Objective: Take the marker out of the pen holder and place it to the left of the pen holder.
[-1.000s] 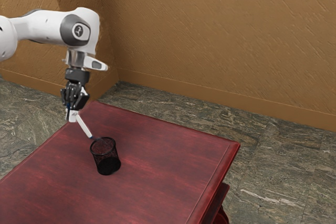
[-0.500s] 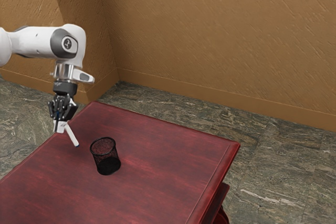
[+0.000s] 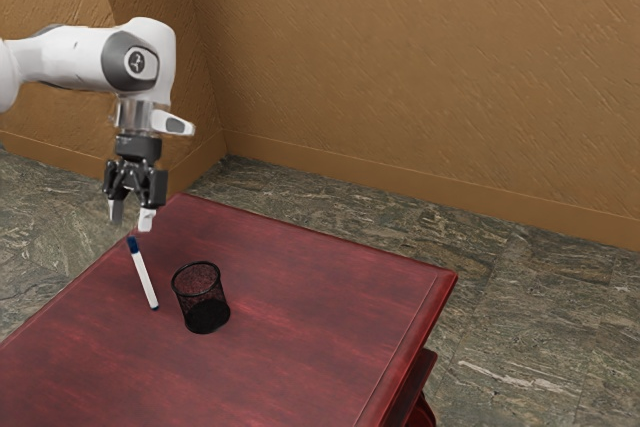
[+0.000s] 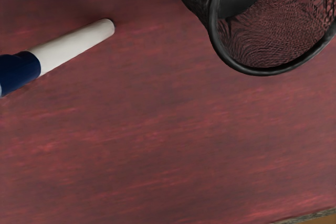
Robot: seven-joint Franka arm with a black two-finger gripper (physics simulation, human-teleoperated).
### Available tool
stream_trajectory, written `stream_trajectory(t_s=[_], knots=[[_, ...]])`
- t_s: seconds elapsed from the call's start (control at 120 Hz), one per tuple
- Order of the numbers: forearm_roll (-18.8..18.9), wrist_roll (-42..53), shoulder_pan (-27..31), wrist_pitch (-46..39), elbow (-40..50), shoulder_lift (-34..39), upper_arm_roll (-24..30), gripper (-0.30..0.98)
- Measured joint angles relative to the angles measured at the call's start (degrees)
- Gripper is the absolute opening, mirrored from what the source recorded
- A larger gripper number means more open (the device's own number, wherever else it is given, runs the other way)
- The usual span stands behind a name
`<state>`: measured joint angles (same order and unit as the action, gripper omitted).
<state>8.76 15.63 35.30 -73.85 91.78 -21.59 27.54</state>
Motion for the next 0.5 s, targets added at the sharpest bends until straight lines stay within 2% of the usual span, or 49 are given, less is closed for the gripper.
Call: stream_trajectory(t_s=[0.267,0.367,0.5], knots=[[0.3,4.3,-0.9,-10.2,-0.4,7.9,8.4,0.66],[2.0,6.2,-1.7,-13.0,-1.0,9.4,12.5,0.67],[3.1,8.4,-1.9,-15.0,-1.4,9.8,13.9,0.68]])
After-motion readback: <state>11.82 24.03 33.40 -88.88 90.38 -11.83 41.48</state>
